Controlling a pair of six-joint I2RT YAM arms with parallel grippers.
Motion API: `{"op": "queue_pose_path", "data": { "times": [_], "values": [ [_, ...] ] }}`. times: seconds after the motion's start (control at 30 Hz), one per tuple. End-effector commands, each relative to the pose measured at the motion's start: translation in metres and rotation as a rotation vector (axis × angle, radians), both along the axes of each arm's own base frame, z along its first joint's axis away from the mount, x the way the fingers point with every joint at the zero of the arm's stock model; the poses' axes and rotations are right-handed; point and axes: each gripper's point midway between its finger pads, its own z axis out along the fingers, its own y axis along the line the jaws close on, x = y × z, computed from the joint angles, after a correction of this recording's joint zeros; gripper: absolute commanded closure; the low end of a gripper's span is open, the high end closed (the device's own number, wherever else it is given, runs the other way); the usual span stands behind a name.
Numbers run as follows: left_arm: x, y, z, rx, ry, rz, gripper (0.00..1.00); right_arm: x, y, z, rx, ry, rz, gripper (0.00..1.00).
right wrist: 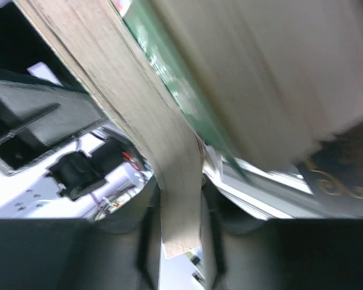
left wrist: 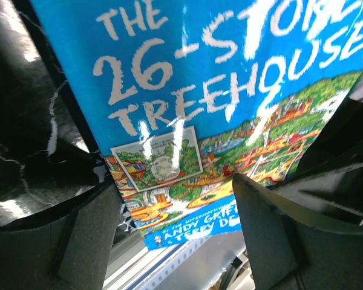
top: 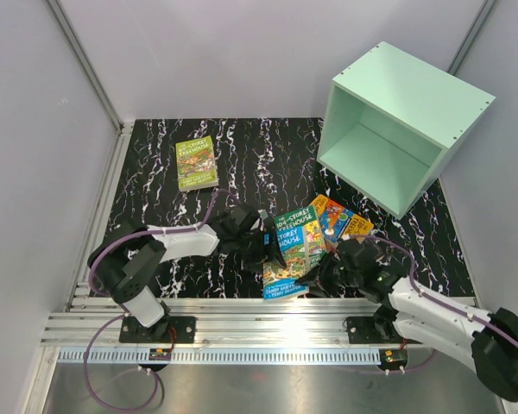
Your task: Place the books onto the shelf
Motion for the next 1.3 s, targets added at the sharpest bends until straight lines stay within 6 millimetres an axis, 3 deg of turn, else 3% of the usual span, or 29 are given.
{"op": "queue_pose_path", "data": {
  "times": [0.0,0.07,0.13,0.3,0.33,0.37,0.43,0.47,0.53,0.57,0.63,0.67,0.7,0.73,0.77,0.83,0.87,0.93,0.97,1.07,1.1,1.13,1.17,1.2,1.27],
  "values": [
    [-0.002,-0.008,0.007,0.002,-0.034,-0.036,0.24,0.016,0.022,0.02,0.003,-0.074,0.016,0.76],
    [-0.001,-0.009,0.014,0.0,-0.044,-0.043,0.24,0.016,0.029,0.028,0.003,-0.086,0.046,1.0],
    [0.0,-0.008,0.029,-0.006,-0.065,-0.046,0.25,0.016,0.029,0.038,-0.009,-0.106,0.06,1.0],
    [0.011,0.004,0.1,-0.036,-0.223,-0.023,0.24,0.034,0.024,0.13,-0.045,-0.304,0.067,1.0],
    [0.009,0.017,0.105,0.009,-0.222,-0.014,0.23,0.036,0.022,0.144,-0.056,-0.333,0.068,1.0],
    [0.016,0.02,0.124,0.011,-0.278,-0.015,0.21,0.041,0.02,0.174,-0.067,-0.373,0.06,1.0],
    [0.021,0.044,0.147,0.059,-0.346,0.032,0.19,0.047,0.017,0.2,-0.103,-0.442,0.08,1.0],
    [0.023,0.051,0.157,0.066,-0.378,0.041,0.18,0.054,0.015,0.226,-0.124,-0.477,0.065,1.0],
    [0.026,0.069,0.18,0.067,-0.433,0.097,0.16,0.062,0.012,0.25,-0.167,-0.546,0.07,1.0],
    [0.026,0.074,0.186,0.065,-0.447,0.112,0.16,0.073,0.012,0.28,-0.173,-0.604,0.04,1.0],
    [0.025,0.083,0.192,0.073,-0.465,0.141,0.14,0.085,-0.001,0.297,-0.26,-0.659,0.017,1.0],
    [0.023,0.086,0.199,0.059,-0.475,0.158,0.14,0.096,-0.012,0.32,-0.309,-0.696,-0.039,1.0],
    [0.021,0.088,0.2,0.051,-0.476,0.164,0.14,0.103,-0.021,0.33,-0.358,-0.732,-0.056,1.0],
    [0.019,0.089,0.198,0.05,-0.47,0.164,0.14,0.113,-0.035,0.341,-0.403,-0.748,-0.11,1.0],
    [0.017,0.089,0.196,0.044,-0.459,0.171,0.14,0.125,-0.05,0.369,-0.431,-0.795,-0.192,1.0],
    [0.012,0.091,0.196,0.029,-0.45,0.176,0.14,0.136,-0.076,0.388,-0.507,-0.84,-0.241,1.0],
    [0.009,0.092,0.195,0.022,-0.44,0.182,0.14,0.147,-0.099,0.411,-0.525,-0.868,-0.33,1.0],
    [0.004,0.095,0.198,0.003,-0.443,0.192,0.14,0.155,-0.12,0.43,-0.587,-0.91,-0.374,1.0],
    [0.002,0.096,0.195,0.004,-0.437,0.192,0.14,0.166,-0.135,0.45,-0.614,-0.934,-0.44,1.0],
    [-0.003,0.102,0.198,0.001,-0.441,0.198,0.14,0.178,-0.156,0.454,-0.693,-0.895,-0.453,1.0],
    [-0.004,0.103,0.199,0.0,-0.442,0.2,0.14,0.189,-0.179,0.451,-0.714,-0.851,-0.513,1.0],
    [-0.006,0.105,0.2,-0.002,-0.443,0.202,0.14,0.194,-0.187,0.448,-0.694,-0.827,-0.529,1.0],
    [-0.007,0.106,0.201,-0.005,-0.443,0.204,0.15,0.204,-0.18,0.435,-0.616,-0.788,-0.473,1.0],
    [-0.008,0.106,0.203,-0.012,-0.446,0.208,0.15,0.213,-0.212,0.427,-0.601,-0.734,-0.551,1.0],
    [-0.01,0.108,0.206,-0.021,-0.45,0.213,0.15,0.225,-0.215,0.403,-0.445,-0.659,-0.537,1.0]
  ]
}}
